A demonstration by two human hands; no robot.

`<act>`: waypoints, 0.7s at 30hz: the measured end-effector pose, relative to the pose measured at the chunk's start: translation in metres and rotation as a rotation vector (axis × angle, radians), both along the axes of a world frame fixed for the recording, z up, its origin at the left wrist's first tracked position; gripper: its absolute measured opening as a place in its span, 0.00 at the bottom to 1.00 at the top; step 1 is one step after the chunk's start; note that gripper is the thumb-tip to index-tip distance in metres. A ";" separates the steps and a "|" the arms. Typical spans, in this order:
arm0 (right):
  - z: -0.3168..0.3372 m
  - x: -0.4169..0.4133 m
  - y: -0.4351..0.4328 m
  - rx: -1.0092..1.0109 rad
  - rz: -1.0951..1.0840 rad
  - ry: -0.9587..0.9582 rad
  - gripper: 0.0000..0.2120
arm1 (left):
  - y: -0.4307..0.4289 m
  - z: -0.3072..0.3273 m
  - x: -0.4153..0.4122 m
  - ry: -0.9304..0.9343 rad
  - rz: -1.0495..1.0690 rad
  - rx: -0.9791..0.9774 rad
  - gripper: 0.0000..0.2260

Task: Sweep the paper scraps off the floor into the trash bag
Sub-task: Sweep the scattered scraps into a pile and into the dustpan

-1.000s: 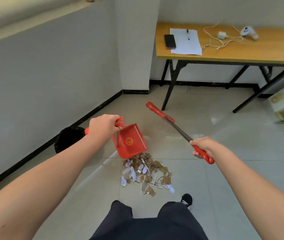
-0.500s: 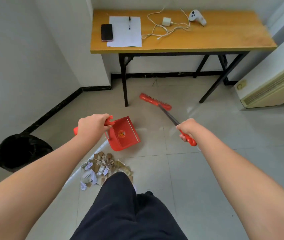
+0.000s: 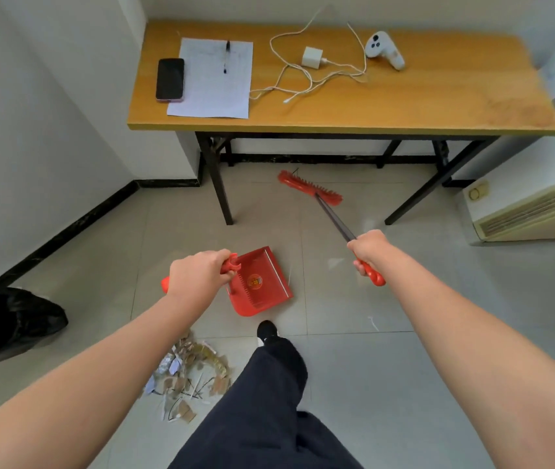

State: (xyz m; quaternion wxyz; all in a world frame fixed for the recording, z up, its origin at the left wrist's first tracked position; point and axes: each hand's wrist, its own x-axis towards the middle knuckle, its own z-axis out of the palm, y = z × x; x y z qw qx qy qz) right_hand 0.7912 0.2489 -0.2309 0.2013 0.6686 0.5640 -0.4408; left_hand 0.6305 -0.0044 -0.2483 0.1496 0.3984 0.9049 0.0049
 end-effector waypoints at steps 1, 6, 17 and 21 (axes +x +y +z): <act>-0.002 -0.004 0.007 0.010 0.010 0.005 0.06 | 0.008 0.003 -0.001 -0.001 -0.001 -0.005 0.10; -0.033 -0.044 0.087 0.012 0.054 -0.036 0.03 | 0.089 -0.022 -0.025 0.008 -0.023 -0.032 0.11; -0.122 -0.111 0.218 -0.002 0.304 -0.104 0.15 | 0.217 -0.069 -0.060 0.004 0.069 0.020 0.12; -0.144 -0.125 0.239 0.041 0.343 -0.088 0.05 | 0.235 -0.070 -0.076 0.037 0.101 0.061 0.12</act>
